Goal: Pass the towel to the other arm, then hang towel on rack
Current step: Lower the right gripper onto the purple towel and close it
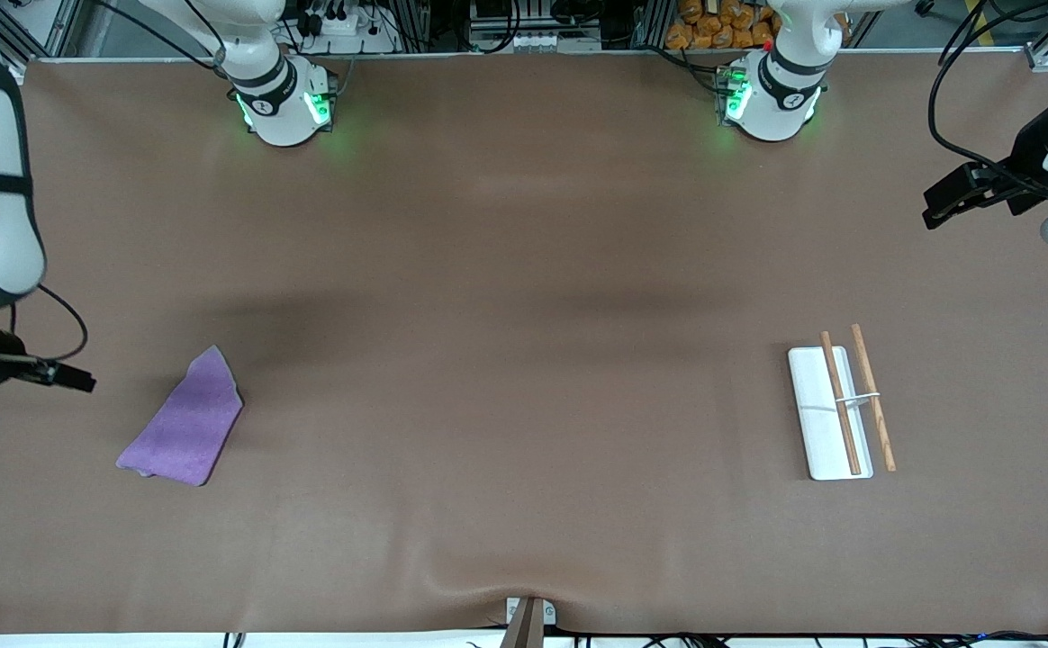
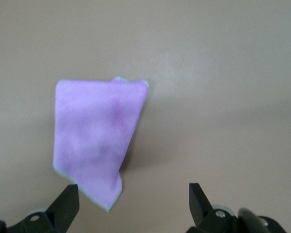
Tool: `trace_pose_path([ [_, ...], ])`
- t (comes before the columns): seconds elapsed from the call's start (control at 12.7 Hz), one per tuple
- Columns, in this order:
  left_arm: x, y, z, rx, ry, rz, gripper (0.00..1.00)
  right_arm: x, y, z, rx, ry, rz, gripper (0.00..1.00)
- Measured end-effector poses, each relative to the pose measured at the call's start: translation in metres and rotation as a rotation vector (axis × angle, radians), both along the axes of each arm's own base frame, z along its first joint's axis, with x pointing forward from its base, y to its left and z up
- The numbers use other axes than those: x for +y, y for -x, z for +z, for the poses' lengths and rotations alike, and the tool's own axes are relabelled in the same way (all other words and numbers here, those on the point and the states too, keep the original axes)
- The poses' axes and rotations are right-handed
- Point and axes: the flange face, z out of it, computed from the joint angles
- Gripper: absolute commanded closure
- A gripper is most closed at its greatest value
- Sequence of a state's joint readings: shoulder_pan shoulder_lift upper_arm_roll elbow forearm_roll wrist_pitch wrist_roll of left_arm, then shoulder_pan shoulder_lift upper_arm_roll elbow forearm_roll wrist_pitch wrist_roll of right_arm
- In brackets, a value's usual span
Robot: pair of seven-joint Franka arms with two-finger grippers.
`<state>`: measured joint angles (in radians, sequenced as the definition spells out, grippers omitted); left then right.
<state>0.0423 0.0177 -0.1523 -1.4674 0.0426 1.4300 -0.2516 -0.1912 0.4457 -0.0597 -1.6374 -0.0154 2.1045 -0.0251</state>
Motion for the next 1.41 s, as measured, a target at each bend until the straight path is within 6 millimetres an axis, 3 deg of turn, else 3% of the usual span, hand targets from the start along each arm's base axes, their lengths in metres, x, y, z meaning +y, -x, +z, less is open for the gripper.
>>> trace_pose_path([
  [0.31,0.0,-0.001,-0.002,0.003,0.0,0.0,0.0,-0.008,-0.021,-0.074,-0.037,-0.028,-0.031,0.0],
  [0.55,0.0,-0.002,-0.002,0.003,0.0,0.0,0.0,-0.004,-0.039,-0.118,-0.105,-0.021,-0.002,0.0],
  [0.79,0.0,-0.002,-0.002,0.0,0.001,0.0,0.0,0.001,-0.043,-0.169,-0.139,-0.035,0.02,0.0],
  [1.02,0.0,-0.002,-0.002,0.0,0.001,0.0,0.0,-0.004,-0.04,-0.192,-0.141,-0.075,0.018,0.0],
  [1.34,0.001,-0.004,-0.005,0.005,0.001,0.002,0.0,-0.013,-0.04,-0.197,-0.157,-0.087,0.015,0.0],
  [1.41,0.001,-0.004,-0.004,0.004,0.001,0.002,0.0,-0.013,-0.04,-0.197,-0.158,-0.087,0.015,0.08],
])
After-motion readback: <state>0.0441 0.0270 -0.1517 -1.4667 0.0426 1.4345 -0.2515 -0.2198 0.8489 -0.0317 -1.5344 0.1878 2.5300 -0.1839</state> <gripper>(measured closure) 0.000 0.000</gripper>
